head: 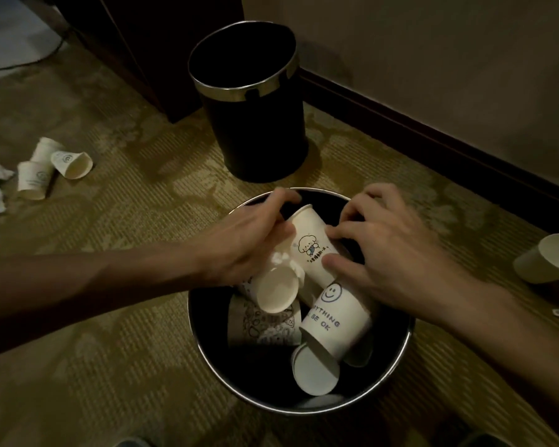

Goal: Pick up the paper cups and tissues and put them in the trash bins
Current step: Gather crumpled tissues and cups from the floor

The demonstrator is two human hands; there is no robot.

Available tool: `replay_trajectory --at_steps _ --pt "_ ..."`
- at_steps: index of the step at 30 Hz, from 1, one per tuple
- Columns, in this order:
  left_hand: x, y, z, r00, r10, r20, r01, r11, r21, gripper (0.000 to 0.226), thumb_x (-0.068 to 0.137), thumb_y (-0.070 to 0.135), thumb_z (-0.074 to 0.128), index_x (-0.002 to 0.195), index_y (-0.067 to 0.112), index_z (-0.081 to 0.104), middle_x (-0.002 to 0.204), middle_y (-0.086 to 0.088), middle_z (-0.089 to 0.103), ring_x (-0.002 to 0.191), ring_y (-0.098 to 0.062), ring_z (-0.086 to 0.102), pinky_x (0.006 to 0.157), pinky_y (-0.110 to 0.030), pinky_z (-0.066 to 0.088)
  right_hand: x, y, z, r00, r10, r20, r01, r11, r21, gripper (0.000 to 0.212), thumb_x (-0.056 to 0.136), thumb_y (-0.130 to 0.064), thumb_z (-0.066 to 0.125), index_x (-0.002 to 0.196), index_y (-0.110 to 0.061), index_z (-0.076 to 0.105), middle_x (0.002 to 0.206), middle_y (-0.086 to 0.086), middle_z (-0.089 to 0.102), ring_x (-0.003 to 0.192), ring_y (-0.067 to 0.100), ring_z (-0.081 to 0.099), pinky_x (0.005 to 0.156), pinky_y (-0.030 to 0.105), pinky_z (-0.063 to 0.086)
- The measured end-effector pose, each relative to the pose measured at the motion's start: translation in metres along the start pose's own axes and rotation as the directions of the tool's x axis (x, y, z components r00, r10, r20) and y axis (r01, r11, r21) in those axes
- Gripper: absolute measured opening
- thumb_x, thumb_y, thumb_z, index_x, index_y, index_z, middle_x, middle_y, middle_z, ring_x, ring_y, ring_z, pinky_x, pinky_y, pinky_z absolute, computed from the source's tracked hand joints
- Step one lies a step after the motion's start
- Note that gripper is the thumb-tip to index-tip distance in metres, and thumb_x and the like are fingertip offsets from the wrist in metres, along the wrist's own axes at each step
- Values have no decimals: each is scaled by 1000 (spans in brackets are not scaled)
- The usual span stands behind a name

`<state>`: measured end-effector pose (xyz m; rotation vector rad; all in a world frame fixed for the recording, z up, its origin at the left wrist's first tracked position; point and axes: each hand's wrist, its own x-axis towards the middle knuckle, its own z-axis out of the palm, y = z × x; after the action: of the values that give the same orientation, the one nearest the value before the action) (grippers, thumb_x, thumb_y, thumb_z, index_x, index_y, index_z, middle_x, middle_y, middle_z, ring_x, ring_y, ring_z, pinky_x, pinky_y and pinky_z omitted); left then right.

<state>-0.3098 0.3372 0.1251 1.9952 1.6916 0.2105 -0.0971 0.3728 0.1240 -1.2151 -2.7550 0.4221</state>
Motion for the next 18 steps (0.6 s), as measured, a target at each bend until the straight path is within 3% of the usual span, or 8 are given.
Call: replay_trajectory --at_steps 2,4,6,8,9,12,15,18 --pt "0 5 1 992 83 -95 -73 993 96 44 101 43 37 141 27 31 120 9 48 105 -5 48 81 -17 41 1 4 -2 1000 -5 -27 7 998 69 58 81 -60 43 126 -29 62 113 -13 42 120 9 22 98 32 33" --pt "-4 12 -1 978 181 -104 -158 967 202 51 99 57 28 144 33 28 129 12 41 117 -6 38 95 -25 34 -2 7 -6 996 10 -93 8 981 196 58 80 -59 47 126 -28 62 110 -15 44 114 4 29 91 26 32" --pt "-6 23 -10 992 123 11 -124 992 14 55 89 72 16 141 56 20 133 28 35 127 6 28 106 -33 26 -9 11 -8 987 29 -157 19 955 295 55 81 -60 50 123 -28 64 109 -16 49 109 1 35 85 18 31" --pt "-6 33 -26 990 25 141 21 950 -313 50 77 84 19 126 77 24 132 47 31 132 14 25 112 -42 25 -16 14 -10 975 60 -213 22 932 361 46 88 -60 49 119 -30 66 107 -17 53 105 -1 42 84 14 33" --pt "-6 38 -35 984 17 175 54 920 -389 49 73 86 23 121 80 28 132 48 33 134 11 30 113 -46 27 -19 17 -10 968 78 -236 22 919 394 42 89 -57 49 116 -30 67 106 -18 55 103 -1 44 83 14 35" --pt "-4 57 -61 979 88 182 -16 931 -365 52 72 85 30 121 70 45 130 42 46 123 16 43 103 -42 37 -31 28 -13 952 128 -278 29 866 499 30 90 -45 56 107 -25 71 101 -17 62 100 2 55 81 23 45" --pt "10 78 -68 980 185 77 -154 939 -308 36 88 61 38 94 41 67 90 21 66 87 4 62 74 -20 45 -45 43 -17 943 186 -277 6 821 570 22 87 -38 58 99 -26 72 91 -16 66 90 3 61 71 25 50" --pt "35 97 -52 974 222 52 -205 951 -230 35 93 43 46 69 19 58 57 10 49 51 -2 48 49 -15 39 -65 63 -16 909 311 -276 -68 766 640 12 85 -37 61 86 -31 70 81 -17 68 79 2 63 64 18 50"
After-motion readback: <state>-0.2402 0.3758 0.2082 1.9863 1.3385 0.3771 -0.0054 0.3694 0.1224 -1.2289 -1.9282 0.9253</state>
